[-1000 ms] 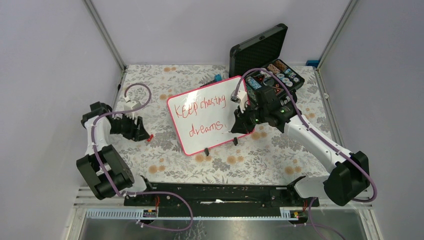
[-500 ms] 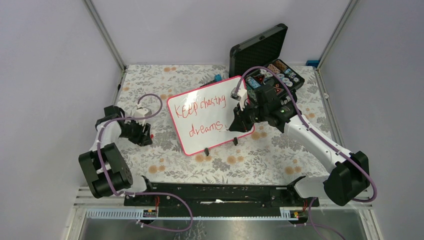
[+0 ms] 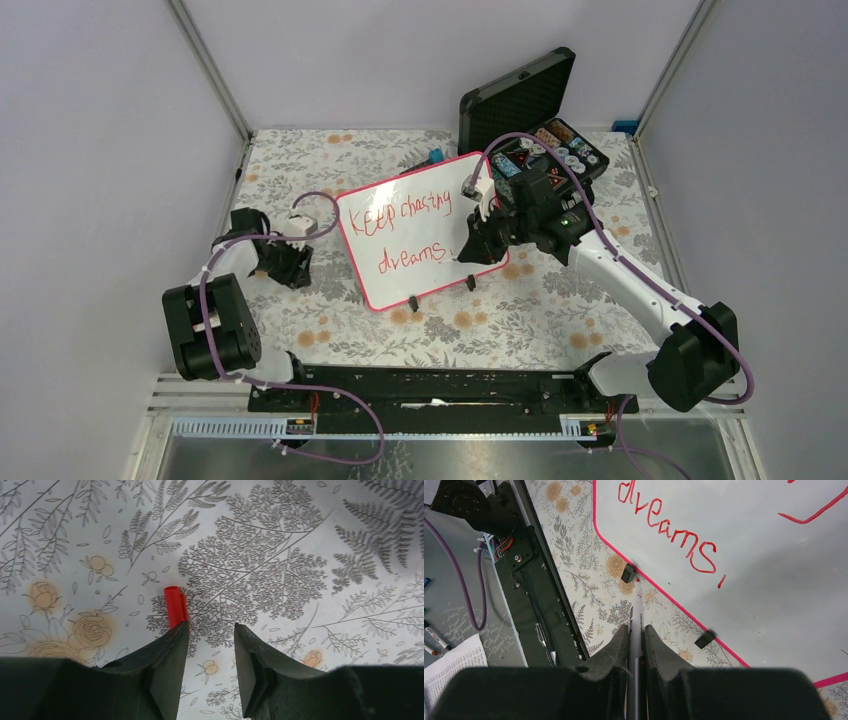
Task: Write a sentence on the whiteboard
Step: Pick up the pen cap from the center of the board.
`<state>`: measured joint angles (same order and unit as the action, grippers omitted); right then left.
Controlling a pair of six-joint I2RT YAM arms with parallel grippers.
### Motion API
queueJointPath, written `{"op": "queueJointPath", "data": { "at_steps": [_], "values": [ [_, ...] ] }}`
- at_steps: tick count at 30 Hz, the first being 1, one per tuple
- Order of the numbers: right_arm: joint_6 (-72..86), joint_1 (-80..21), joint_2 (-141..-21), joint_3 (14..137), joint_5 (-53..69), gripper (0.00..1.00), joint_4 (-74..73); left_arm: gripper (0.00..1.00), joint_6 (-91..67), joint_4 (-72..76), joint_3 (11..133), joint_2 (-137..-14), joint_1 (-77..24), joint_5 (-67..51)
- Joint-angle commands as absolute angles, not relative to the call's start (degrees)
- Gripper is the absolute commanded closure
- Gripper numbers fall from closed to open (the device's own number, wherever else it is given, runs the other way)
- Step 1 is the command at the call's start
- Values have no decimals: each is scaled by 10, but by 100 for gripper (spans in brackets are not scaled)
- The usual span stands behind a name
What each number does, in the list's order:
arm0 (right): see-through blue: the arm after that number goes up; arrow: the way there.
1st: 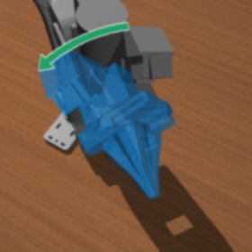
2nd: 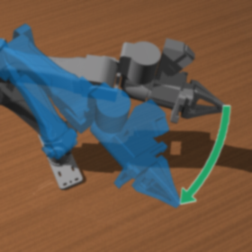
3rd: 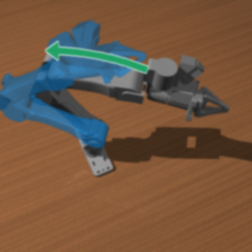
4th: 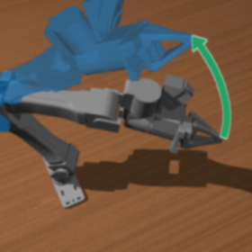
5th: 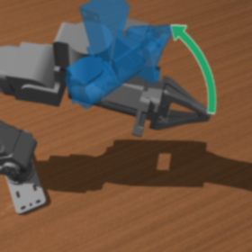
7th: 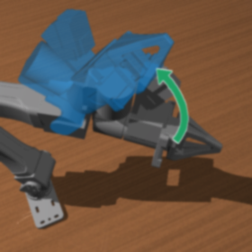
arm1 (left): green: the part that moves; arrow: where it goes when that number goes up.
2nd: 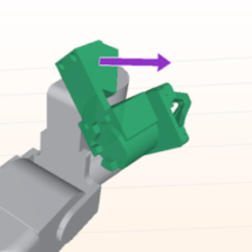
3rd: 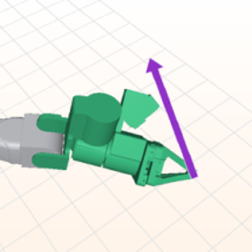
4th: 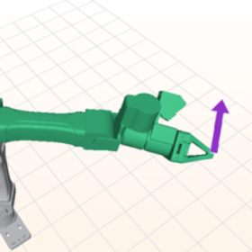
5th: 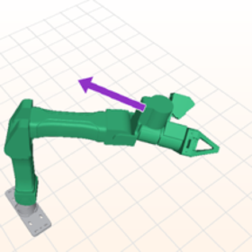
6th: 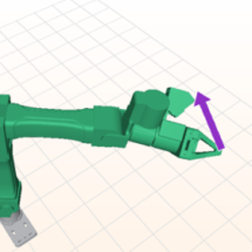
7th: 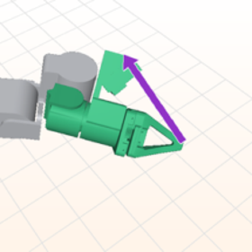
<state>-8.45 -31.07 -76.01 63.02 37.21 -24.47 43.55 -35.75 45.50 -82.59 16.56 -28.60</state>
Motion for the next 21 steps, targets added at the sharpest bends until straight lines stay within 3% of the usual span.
{"op": "queueJointPath", "data": {
  "at_steps": [1,8,21],
  "values": [
    [-80,-309,-757,631,384,100,-227,57,422,-309,459,-835,163,-250],
    [-80,-309,-762,630,386,100,-227,59,431,-283,444,-834,163,-216],
    [-83,-309,-766,638,387,100,-235,79,439,-272,436,-883,163,-223]
  ]
}}
